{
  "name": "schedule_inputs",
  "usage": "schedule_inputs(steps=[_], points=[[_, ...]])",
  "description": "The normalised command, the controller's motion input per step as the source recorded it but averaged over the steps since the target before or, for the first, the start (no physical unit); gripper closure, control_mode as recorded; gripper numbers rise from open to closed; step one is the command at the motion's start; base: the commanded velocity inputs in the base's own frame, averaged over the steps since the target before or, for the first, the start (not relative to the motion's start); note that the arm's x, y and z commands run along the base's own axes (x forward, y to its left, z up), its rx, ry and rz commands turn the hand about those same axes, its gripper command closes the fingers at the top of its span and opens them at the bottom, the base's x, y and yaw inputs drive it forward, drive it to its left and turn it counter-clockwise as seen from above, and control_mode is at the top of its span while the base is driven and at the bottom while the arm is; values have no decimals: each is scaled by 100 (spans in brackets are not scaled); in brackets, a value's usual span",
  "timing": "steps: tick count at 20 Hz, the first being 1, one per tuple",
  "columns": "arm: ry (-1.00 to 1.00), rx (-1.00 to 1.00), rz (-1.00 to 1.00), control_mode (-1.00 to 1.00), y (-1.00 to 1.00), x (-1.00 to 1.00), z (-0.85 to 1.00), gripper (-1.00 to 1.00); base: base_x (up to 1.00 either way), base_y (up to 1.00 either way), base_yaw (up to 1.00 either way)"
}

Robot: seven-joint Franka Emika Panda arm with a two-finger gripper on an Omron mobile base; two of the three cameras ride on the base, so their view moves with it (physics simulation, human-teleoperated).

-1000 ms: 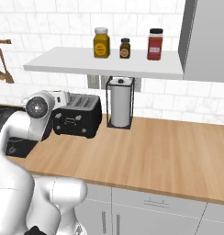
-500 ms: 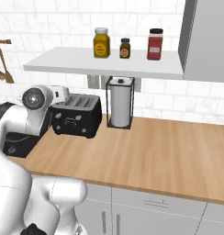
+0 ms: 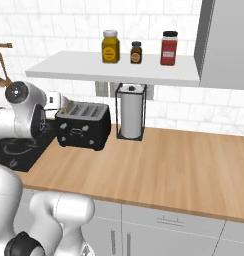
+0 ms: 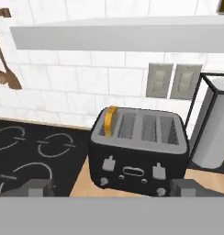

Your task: Start the toaster. Once the lever pops up, take the bread to the plate on the dining counter.

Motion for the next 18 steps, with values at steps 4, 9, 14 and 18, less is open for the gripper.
schedule_inputs(steps=[4,9,14,18], points=[[12,0,-19,-100,6,11,-18,-100,0,0,0],[7,0,-13,-100,2,3,-22,-100,0,0,0],[12,0,-5,-100,0,29,-23,-100,0,0,0],[13,0,-1,-100,5,48,-23,-100,0,0,0]])
